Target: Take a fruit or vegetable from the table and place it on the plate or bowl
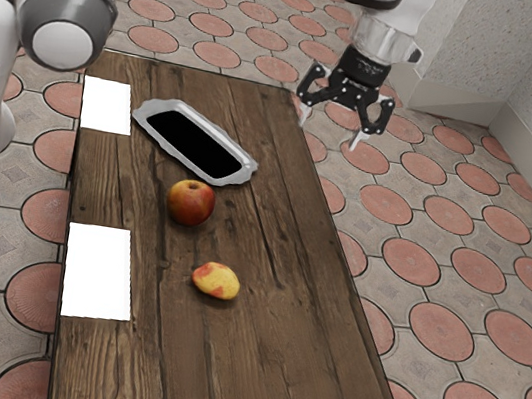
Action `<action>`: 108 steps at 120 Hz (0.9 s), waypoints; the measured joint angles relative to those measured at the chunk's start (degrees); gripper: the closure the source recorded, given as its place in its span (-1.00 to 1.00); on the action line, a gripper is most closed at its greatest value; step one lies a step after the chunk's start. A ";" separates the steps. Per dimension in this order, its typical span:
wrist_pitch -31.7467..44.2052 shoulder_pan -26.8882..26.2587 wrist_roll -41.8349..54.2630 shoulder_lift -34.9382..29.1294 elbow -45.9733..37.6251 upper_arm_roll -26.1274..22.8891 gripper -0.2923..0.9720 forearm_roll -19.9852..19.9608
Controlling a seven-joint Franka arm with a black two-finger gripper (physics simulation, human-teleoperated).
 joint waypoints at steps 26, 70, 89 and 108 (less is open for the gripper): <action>6.25 -1.31 -9.46 0.22 0.00 -0.43 -0.54 -0.26; 23.01 -12.26 35.77 -11.60 -31.83 -3.10 -0.54 3.33; 38.06 -20.28 51.26 -25.11 -49.96 -3.26 -0.54 13.44; 45.56 -18.15 63.18 -29.61 -57.01 -4.99 -0.54 16.51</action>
